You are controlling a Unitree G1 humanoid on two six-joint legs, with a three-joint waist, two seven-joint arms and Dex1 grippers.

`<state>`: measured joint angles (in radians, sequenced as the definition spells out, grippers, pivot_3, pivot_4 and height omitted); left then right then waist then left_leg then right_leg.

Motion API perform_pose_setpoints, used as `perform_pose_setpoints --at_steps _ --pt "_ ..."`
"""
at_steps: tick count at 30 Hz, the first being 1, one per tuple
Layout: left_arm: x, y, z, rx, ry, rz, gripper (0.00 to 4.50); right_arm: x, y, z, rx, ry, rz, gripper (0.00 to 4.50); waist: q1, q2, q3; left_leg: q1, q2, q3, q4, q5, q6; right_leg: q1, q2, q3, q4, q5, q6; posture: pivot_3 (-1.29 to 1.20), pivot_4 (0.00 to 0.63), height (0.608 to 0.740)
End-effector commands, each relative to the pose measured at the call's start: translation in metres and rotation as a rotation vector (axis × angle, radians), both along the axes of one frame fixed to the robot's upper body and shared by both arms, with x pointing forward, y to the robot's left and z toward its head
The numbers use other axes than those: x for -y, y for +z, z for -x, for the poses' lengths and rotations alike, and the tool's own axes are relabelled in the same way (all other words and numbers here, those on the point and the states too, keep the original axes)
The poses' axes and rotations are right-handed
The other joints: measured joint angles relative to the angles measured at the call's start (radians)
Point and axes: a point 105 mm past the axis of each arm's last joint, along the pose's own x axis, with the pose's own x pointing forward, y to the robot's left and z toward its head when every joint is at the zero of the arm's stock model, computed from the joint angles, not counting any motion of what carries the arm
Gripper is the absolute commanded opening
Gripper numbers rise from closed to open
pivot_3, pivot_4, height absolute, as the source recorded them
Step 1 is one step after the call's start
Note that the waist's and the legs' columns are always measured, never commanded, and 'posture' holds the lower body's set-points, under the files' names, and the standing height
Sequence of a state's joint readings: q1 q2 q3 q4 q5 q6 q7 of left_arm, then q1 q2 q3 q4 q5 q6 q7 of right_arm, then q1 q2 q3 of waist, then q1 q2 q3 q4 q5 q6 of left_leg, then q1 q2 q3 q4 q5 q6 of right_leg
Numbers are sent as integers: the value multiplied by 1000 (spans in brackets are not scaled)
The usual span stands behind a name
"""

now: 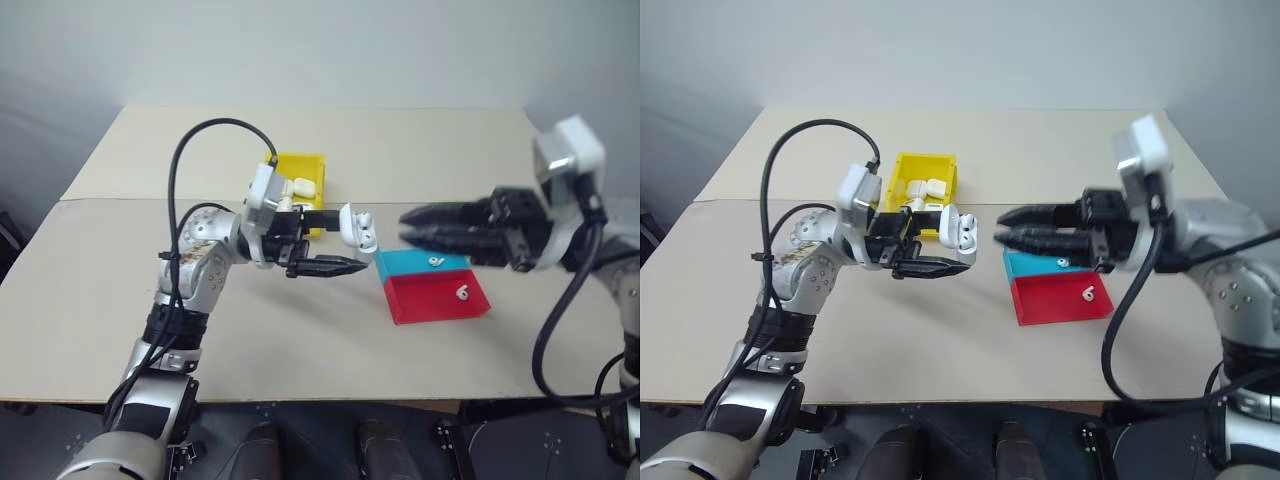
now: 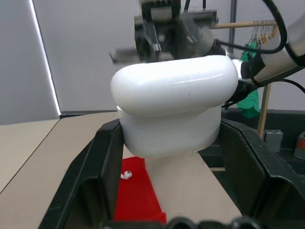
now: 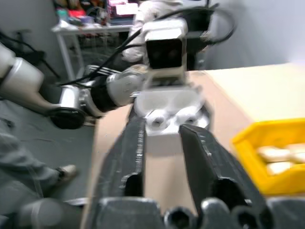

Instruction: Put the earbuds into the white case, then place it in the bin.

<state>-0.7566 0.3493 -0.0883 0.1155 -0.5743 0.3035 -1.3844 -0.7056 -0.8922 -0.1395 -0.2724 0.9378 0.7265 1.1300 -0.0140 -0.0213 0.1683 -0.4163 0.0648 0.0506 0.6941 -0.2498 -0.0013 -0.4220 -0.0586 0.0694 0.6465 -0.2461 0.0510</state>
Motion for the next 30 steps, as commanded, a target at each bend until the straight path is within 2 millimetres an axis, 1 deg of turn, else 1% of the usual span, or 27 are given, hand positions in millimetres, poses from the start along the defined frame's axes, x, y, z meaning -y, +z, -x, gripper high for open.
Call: perform_pose_setpoints --at_steps 1,2,5,8,10,14,16,19,23,27,30 --pt "9 7 -4 54 21 -3 2747 -3 12 -12 107 -5 88 132 0 0 0 0 0 0 0 0 0 0 0 0 0 0 0 0 150 740" --pt "11 5 -7 54 38 -11 2747 -8 13 -17 126 -14 124 54 0 0 0 0 0 0 0 0 0 0 0 0 0 0 0 0 150 740" --pt "19 -4 -15 70 93 -50 2747 -24 13 -28 184 -2 212 54 1 0 0 -1 0 1 0 0 0 -1 0 0 0 0 0 0 150 740" --pt "24 -9 -17 73 98 -66 2747 -41 14 -33 217 35 264 54 0 0 0 -1 0 1 0 0 0 -1 0 1 0 0 0 0 150 740" --pt "27 -9 -17 74 95 -67 2747 -49 12 -32 247 68 319 54 1 0 0 -3 0 1 0 0 0 -3 0 0 0 0 0 0 150 740" --pt "27 -10 -15 75 91 -66 2747 -58 5 -26 266 149 422 54 8 0 0 -6 0 0 1 0 0 -4 0 -1 0 0 0 0 150 740" --pt "27 -9 -14 77 93 -63 2747 -58 0 -25 273 169 460 54 11 0 0 -6 0 0 1 0 0 -4 0 -1 0 0 0 0 150 740" --pt "25 -7 -16 83 122 -49 2747 -51 -9 -27 281 177 513 54 13 0 0 -6 0 0 1 0 0 -4 0 -1 -1 0 0 0 150 740" --pt "20 -4 -18 76 157 -18 2747 -39 -15 -29 259 170 540 54 13 0 0 -6 0 1 1 0 0 -4 0 -1 -1 0 0 0 150 740" --pt "15 -2 -18 69 186 13 2747 -31 -16 -34 238 121 531 54 13 0 0 -6 0 0 1 0 0 -4 0 -1 -1 0 0 0 150 740" --pt "13 2 -19 71 228 53 2747 -24 -11 -37 235 73 474 54 14 0 0 -6 0 1 1 0 0 -4 -1 -1 -1 0 0 0 150 740"
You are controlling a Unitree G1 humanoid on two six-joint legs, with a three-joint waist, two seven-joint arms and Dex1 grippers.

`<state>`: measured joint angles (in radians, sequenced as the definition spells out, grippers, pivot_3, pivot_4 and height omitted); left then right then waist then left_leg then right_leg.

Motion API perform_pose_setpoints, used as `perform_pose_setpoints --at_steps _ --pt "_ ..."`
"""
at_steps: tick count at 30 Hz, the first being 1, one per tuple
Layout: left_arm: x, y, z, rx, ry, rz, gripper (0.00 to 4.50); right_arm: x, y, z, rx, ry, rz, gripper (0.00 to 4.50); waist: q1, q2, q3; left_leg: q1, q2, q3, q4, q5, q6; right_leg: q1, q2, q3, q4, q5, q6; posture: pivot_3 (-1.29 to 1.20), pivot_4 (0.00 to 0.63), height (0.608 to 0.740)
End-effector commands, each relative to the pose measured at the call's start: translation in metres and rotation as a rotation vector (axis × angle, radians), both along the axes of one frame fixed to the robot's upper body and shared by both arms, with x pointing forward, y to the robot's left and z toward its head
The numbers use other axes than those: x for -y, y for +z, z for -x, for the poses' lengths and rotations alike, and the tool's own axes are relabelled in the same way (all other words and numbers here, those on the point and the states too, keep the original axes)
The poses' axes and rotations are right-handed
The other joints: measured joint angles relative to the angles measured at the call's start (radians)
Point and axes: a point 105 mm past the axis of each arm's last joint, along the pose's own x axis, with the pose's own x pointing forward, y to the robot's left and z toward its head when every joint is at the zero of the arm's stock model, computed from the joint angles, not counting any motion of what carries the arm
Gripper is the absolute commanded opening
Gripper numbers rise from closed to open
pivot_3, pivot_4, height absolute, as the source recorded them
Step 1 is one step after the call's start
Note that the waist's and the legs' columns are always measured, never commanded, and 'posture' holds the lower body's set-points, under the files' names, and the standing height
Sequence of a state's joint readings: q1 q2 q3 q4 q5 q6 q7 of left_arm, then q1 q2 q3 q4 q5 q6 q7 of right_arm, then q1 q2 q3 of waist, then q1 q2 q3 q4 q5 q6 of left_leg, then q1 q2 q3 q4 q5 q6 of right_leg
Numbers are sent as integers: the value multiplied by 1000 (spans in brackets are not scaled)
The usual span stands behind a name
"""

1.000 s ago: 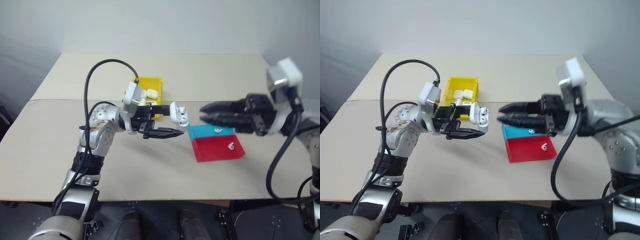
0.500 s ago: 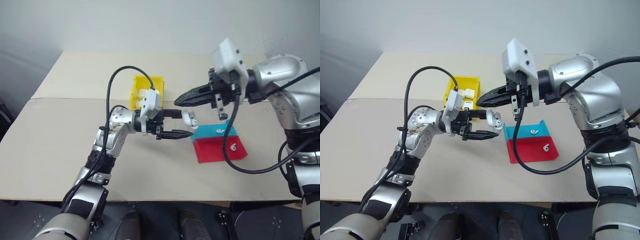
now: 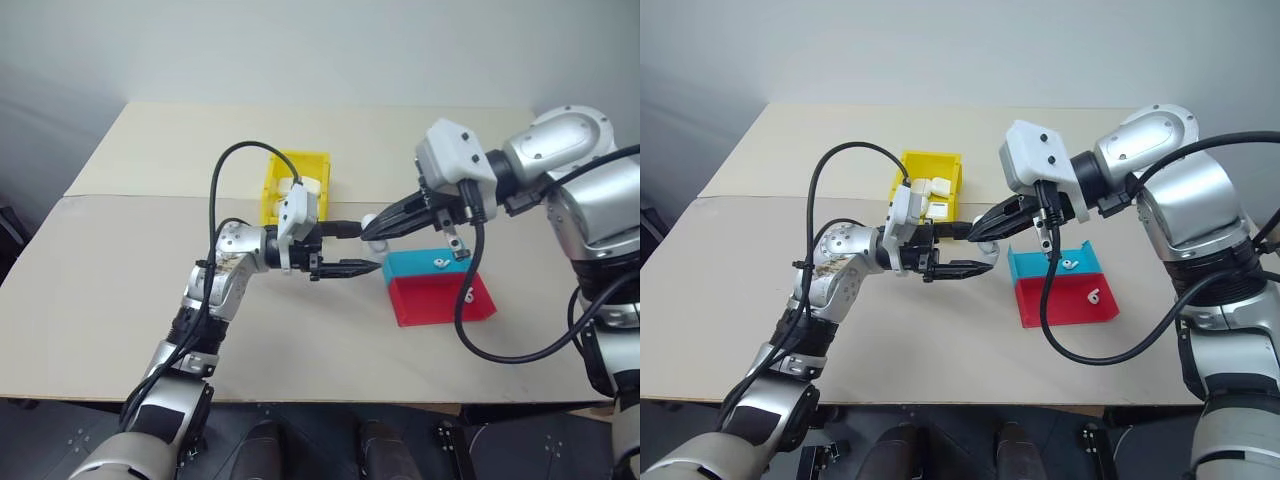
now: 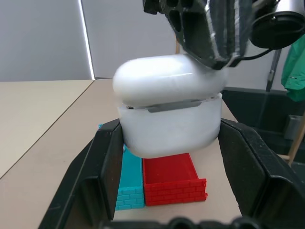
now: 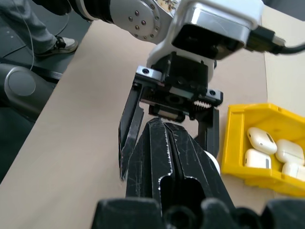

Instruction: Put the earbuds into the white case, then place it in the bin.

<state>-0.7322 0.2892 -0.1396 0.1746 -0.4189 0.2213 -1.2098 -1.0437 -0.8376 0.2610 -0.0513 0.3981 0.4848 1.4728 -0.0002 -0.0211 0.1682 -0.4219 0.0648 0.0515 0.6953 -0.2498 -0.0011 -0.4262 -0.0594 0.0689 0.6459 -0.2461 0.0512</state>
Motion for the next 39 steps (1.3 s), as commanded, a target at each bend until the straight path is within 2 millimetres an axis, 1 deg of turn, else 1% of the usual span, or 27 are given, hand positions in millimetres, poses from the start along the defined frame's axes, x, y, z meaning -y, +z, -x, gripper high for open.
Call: perform_pose_setpoints --at_steps 1,4,7,9,12,15,18,21,23,27,31,34,36,38,39 --pt "-5 28 5 89 37 111 2747 11 11 -6 30 -79 -71 54 1 0 0 0 0 0 0 0 0 0 0 0 0 0 0 0 150 740" --pt "-9 34 4 94 85 146 2747 19 10 -15 36 -167 -128 54 1 0 0 0 0 0 0 0 0 0 0 0 0 0 0 0 150 740" --pt "-14 40 0 100 166 174 2747 24 22 -14 3 -226 -263 54 3 0 0 0 0 0 0 0 0 0 0 0 0 0 0 0 150 740" --pt "-19 47 -13 89 302 224 2747 31 28 -14 -21 -298 -348 54 4 0 0 0 0 0 0 0 0 0 0 0 0 0 0 0 150 740" --pt "-27 51 -28 78 473 270 2747 38 29 -12 -37 -362 -420 54 10 0 0 0 0 -1 0 0 0 1 0 0 0 0 0 0 150 740" --pt "-37 48 -50 89 690 279 2747 46 23 -13 -37 -462 -460 54 12 0 0 0 0 -1 0 0 0 1 0 0 0 0 0 0 150 740" --pt "-46 38 -78 82 939 265 2747 48 10 -17 -18 -554 -447 54 14 0 0 1 -1 -1 0 0 0 2 0 0 0 0 0 0 150 740" --pt "-50 28 -100 74 1089 207 2747 47 -1 -17 -7 -593 -431 54 13 0 0 1 -1 -1 0 0 0 2 -1 0 1 1 1 0 150 740" --pt "-48 21 -113 45 1126 171 2747 45 -3 -17 -9 -609 -440 54 13 0 0 1 -2 -2 0 0 0 1 -1 0 0 1 1 0 150 740" --pt "-41 10 -130 43 1162 108 2747 43 -4 -13 -12 -614 -449 54 12 0 0 0 -2 -2 -1 0 0 1 -1 0 -1 1 1 0 150 740" --pt "-35 0 -140 43 1192 51 2747 44 -7 -13 -11 -627 -445 54 12 -1 0 0 -2 -1 -1 0 0 1 -1 0 -3 1 1 0 150 740" --pt "-37 -6 -146 23 1228 24 2747 44 -8 -11 -11 -628 -445 54 12 -1 0 -1 -2 -2 -1 0 0 1 -1 0 -3 1 1 0 150 740" --pt "-37 -8 -147 9 1230 16 3476 45 -8 -10 -11 -629 -446 0 11 -1 0 -1 -2 -2 -1 0 0 1 -1 0 -3 1 1 0 150 740" --pt "-38 -8 -148 4 1228 17 4055 45 -8 -10 -12 -628 -449 0 12 -1 0 0 -2 -2 -1 0 0 1 -1 0 -3 1 1 0 150 740" --pt "-39 -8 -149 6 1234 24 4456 45 -8 -10 -11 -627 -450 0 12 -1 0 -1 -2 -2 -1 0 0 1 -1 0 -3 1 1 0 150 740"
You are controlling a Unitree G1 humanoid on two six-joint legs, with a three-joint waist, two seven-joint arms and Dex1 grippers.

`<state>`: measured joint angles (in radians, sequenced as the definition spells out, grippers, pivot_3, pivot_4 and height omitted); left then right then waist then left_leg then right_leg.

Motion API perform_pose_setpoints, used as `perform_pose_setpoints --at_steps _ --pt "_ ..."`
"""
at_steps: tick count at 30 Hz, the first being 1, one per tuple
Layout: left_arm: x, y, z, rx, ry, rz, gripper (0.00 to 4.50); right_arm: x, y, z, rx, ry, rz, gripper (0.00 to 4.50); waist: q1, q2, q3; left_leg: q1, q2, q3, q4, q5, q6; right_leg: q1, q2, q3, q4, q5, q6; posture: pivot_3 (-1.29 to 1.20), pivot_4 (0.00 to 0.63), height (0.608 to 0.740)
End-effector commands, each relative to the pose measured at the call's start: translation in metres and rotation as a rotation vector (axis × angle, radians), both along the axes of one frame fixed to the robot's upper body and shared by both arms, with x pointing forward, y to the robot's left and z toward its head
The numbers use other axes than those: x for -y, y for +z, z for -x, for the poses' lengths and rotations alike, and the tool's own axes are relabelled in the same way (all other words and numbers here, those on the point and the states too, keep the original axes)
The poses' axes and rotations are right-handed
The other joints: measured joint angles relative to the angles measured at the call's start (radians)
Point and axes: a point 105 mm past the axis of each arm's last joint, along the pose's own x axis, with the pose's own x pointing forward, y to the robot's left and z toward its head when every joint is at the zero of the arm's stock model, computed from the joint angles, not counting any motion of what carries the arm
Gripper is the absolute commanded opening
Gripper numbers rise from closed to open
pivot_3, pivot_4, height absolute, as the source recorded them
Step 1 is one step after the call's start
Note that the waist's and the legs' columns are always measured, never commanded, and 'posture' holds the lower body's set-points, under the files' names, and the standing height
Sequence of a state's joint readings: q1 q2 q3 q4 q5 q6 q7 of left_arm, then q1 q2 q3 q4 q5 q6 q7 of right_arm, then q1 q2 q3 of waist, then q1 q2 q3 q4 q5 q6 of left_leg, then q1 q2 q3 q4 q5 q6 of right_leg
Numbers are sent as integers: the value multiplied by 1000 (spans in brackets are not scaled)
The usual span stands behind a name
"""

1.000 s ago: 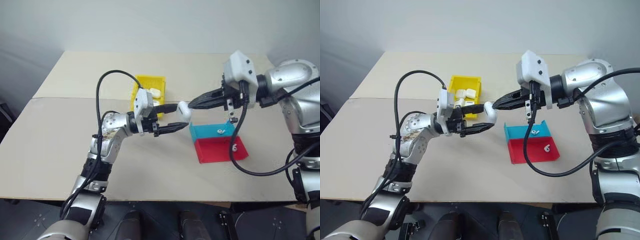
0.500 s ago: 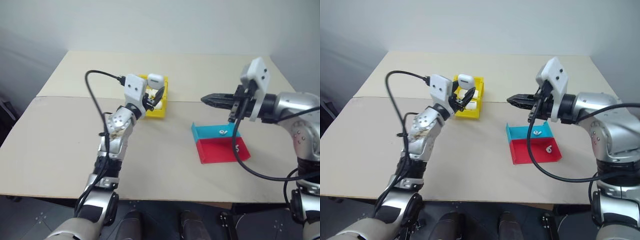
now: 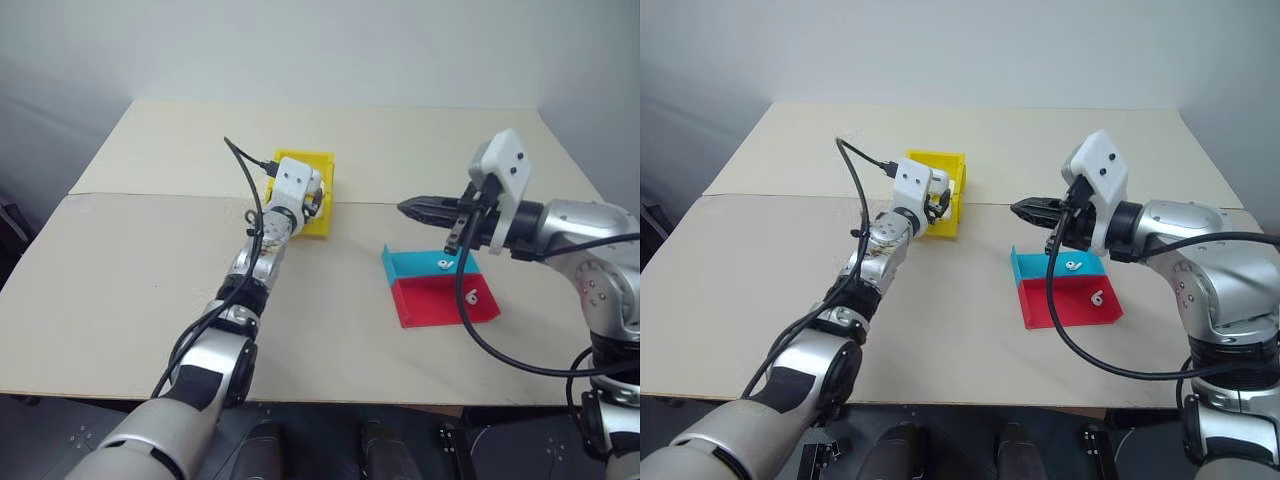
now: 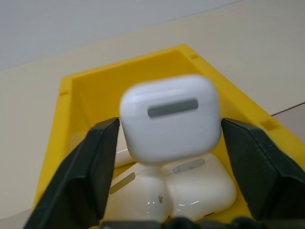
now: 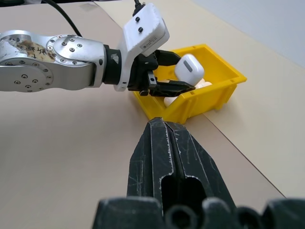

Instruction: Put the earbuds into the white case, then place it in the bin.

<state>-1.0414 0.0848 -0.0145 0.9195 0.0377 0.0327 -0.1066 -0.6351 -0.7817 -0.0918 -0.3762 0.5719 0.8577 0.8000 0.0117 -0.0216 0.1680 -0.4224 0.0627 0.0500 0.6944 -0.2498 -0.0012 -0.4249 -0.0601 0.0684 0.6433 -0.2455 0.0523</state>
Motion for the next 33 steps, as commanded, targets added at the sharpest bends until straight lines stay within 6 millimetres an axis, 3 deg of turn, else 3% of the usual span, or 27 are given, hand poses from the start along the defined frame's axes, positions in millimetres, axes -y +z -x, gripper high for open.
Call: perform_pose_setpoints --at_steps 1,9,12,14,18,24,28,33 --pt "2 25 -2 86 -3 25 4485 3 13 6 56 -7 -4 0 0 0 0 0 0 0 0 0 0 0 0 0 0 0 0 0 150 740" --pt "-12 44 9 166 -55 86 4485 2 11 7 58 11 -9 0 -1 0 0 0 0 0 0 0 0 0 0 0 0 0 0 0 150 740" --pt "-20 48 23 157 -158 92 4485 -2 9 9 74 37 -17 0 -4 0 0 0 0 0 0 0 0 0 0 0 3 0 0 0 150 740" --pt "-25 50 37 143 -241 94 4485 -5 8 10 83 55 -21 0 -10 0 0 0 1 0 0 0 0 0 0 0 4 0 0 0 150 740" --pt "-36 60 91 145 -494 87 4485 -8 -7 19 124 103 -38 0 -16 0 0 0 2 0 -1 0 -1 0 1 0 4 0 0 0 150 740" --pt "-68 62 155 83 -615 13 4485 5 -42 40 37 102 -45 0 -14 0 0 1 2 0 0 0 -1 1 0 0 4 0 0 0 150 740" --pt "-94 63 185 34 -608 -53 4485 19 -43 53 13 62 -63 0 -17 0 0 4 2 0 0 0 -1 2 0 0 4 0 0 0 150 740" --pt "-107 63 207 -28 -641 -91 4485 30 -43 64 -17 64 -12 0 -18 0 0 11 3 1 0 1 -1 7 1 0 5 0 -1 0 150 740"
